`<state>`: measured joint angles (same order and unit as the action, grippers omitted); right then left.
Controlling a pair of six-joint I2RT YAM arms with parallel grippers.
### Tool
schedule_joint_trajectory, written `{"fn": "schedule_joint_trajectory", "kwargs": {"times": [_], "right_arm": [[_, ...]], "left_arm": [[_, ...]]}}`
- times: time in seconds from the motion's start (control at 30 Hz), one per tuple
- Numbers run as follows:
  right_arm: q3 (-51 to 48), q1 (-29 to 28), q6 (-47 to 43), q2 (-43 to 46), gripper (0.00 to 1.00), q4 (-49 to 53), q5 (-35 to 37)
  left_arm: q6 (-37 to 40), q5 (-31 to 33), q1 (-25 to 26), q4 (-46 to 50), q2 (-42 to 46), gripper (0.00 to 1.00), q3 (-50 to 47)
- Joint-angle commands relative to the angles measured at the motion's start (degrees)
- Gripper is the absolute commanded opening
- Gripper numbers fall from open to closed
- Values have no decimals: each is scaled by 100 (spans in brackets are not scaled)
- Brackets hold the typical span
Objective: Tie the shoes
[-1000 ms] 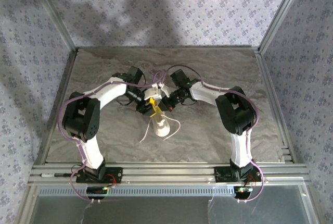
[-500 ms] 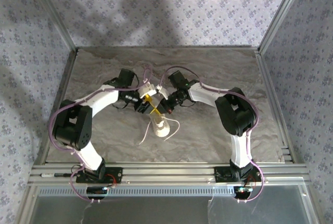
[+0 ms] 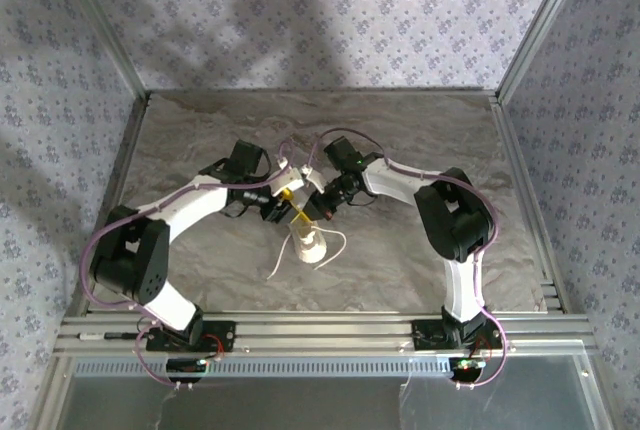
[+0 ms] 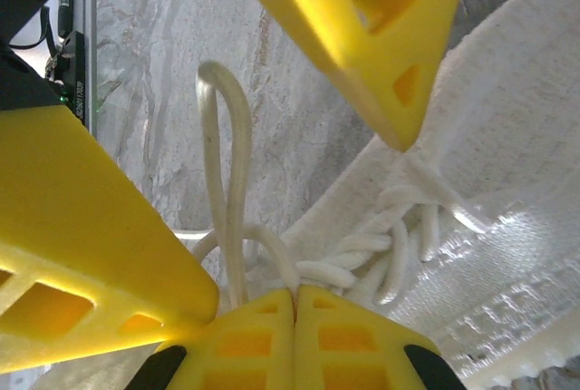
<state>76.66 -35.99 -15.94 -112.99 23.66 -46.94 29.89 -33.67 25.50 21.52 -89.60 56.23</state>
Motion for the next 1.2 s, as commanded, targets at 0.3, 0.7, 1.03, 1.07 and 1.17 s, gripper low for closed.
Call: {"fn": "schedule_joint_trajectory", "kwargs": {"times": [0.3, 0.7, 1.03, 1.07, 1.17], "right_arm": [[-177, -22, 144, 370, 0, -309, 211], [-379, 49, 160, 436, 0, -536, 133], [-622, 84, 379, 646, 0, -799, 311], [-633, 82, 388, 660, 0, -809, 337], [-653, 48, 424, 690, 0, -819, 388]], "left_arm": [[-270, 392, -36, 229, 434, 55, -291], [-728, 585, -124, 56, 766, 29, -708], [-1048, 1040, -122, 181, 944, 13, -918], [-1095, 1080, -124, 198, 955, 12, -948], [-1198, 1179, -124, 172, 1072, 12, -1091]]}}
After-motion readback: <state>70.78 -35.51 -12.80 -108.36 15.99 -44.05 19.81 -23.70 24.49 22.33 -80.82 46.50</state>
